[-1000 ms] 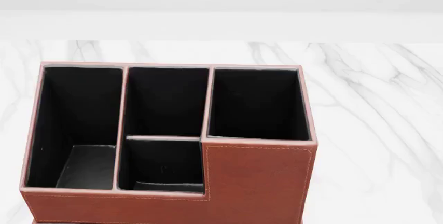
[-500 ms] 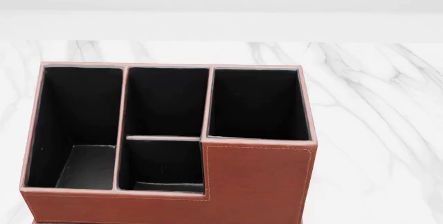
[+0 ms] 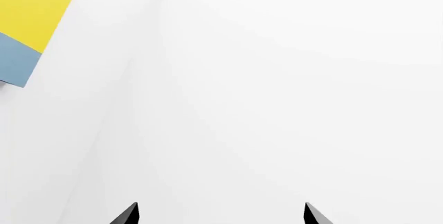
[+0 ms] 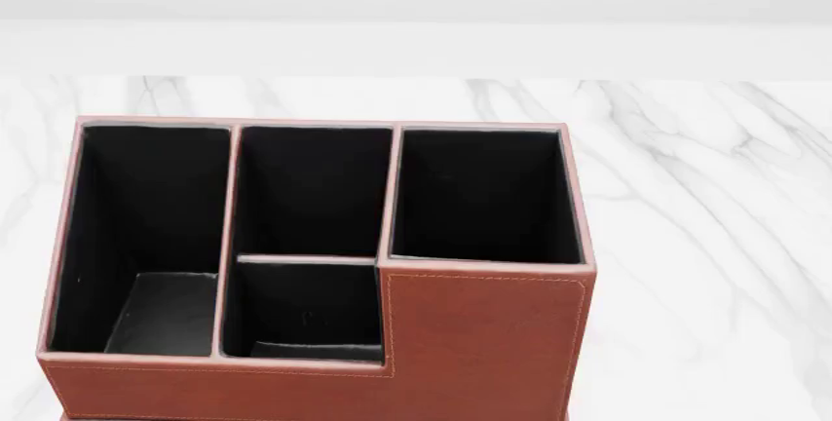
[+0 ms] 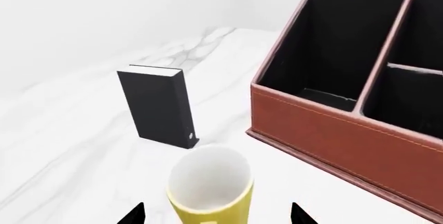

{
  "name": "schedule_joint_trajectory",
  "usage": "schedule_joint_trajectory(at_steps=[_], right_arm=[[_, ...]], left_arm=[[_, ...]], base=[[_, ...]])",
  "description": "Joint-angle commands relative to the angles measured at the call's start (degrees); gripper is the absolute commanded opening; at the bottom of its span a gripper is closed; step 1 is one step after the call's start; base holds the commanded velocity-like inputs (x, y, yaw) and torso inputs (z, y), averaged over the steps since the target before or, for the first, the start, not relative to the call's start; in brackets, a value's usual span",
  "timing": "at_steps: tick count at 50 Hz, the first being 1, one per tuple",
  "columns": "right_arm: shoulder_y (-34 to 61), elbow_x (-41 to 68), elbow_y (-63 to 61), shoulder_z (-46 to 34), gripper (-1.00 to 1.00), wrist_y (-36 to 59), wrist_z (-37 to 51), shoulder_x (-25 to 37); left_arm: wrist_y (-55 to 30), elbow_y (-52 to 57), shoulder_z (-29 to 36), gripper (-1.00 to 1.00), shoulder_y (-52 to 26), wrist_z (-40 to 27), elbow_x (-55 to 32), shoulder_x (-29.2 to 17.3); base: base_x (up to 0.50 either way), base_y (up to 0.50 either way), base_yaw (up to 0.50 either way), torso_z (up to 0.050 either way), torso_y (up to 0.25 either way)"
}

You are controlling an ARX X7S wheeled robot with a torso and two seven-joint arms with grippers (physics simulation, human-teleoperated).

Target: Pick up the yellow and white mug and place it to the right of the caddy.

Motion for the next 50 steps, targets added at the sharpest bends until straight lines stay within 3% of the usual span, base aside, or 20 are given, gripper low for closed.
schedule_joint_trajectory(at_steps=[1,50], right_arm=[[-1.15,0.41,2.43,-0.17,1.00,-0.35,-1.84,-0.51],[-9.81,-5.73,20.74,0.37,1.00,-10.21,-12.41,-4.82]], left_arm=[[0.00,0.00,0.03,1.00,0.00,0.01,0.00,0.00],[0.45,0.00,1.12,1.00,0.00,0.03,1.05,0.00]], base=[[0.00,0.00,0.00,0.000,0.000],[0.00,0.00,0.00,0.000,0.000]])
